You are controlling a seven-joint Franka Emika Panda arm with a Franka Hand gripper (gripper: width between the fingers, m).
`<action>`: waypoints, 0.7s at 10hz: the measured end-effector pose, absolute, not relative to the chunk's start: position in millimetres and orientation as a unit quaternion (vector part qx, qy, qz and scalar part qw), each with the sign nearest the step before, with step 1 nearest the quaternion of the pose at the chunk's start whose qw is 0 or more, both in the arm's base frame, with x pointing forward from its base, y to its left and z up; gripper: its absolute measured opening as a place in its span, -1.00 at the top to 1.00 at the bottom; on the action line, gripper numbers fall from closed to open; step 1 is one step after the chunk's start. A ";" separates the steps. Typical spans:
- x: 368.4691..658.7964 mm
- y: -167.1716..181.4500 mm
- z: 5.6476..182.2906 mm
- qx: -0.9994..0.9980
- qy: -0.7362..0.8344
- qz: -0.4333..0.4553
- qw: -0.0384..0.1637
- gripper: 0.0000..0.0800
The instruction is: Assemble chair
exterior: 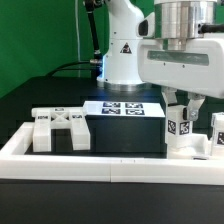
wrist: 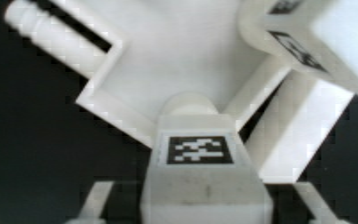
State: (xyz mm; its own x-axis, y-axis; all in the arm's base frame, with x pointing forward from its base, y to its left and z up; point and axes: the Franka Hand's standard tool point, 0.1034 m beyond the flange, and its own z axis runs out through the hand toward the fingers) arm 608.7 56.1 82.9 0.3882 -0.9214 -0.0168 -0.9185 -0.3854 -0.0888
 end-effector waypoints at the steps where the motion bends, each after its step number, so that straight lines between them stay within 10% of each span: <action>1: 608.6 56.6 82.7 -0.827 0.560 -0.017 0.043 0.27; 4: 609.0 56.8 83.2 -0.855 0.517 -0.018 0.041 -0.45; 7: 610.2 57.8 83.9 -0.921 0.387 -0.027 0.037 -0.61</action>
Offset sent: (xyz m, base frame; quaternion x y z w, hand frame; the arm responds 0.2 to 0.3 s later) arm 0.0014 -0.0041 0.0048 -0.0205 -0.0007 -0.0897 0.9958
